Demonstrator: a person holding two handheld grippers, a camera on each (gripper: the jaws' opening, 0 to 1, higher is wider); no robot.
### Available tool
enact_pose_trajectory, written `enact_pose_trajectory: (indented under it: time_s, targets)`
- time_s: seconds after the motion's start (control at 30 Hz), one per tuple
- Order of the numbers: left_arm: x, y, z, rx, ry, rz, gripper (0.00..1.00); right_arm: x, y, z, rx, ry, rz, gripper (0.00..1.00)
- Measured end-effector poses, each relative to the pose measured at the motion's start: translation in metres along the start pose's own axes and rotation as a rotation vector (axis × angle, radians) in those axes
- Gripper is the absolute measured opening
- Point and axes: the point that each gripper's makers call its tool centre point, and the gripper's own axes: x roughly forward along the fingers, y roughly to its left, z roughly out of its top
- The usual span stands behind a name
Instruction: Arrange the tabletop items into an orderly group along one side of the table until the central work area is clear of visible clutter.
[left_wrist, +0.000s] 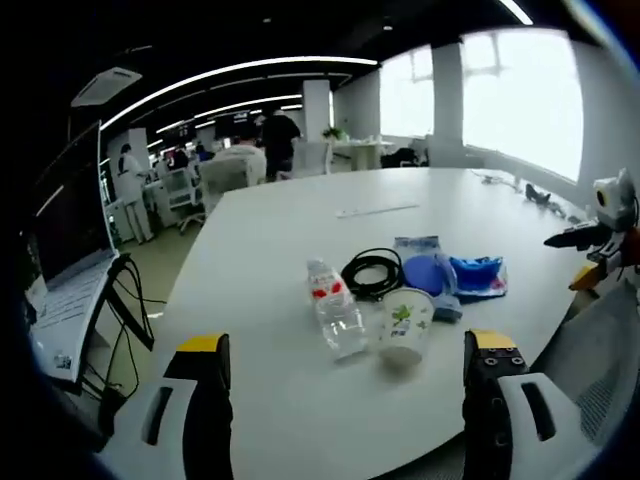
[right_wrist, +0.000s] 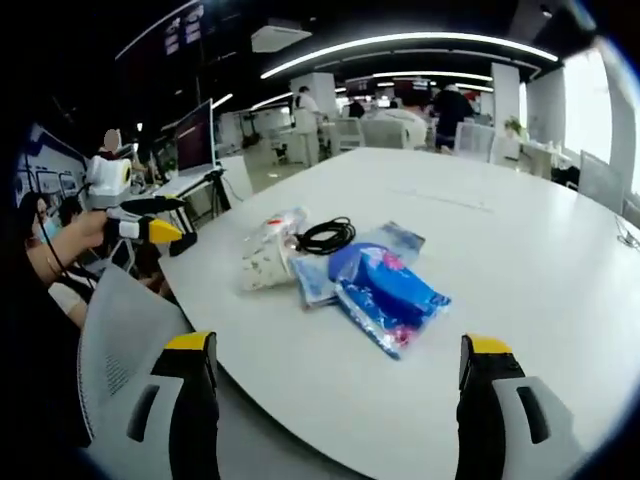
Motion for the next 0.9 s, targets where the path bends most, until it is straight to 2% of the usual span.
enact_pose_trajectory:
  time_s: [0.37,0.9]
  targets:
    - [-0.002,0.002,0.0,-0.008,0.002,0.007,0.95,0.002,-0.002,-0.002,0.011,0.007,-0.003,1.0]
    - [-0.005,0.012,-0.004,-0.019,0.017,0.029,0.94,0.005,-0.009,0.006,0.039,-0.029,-0.019,1.0]
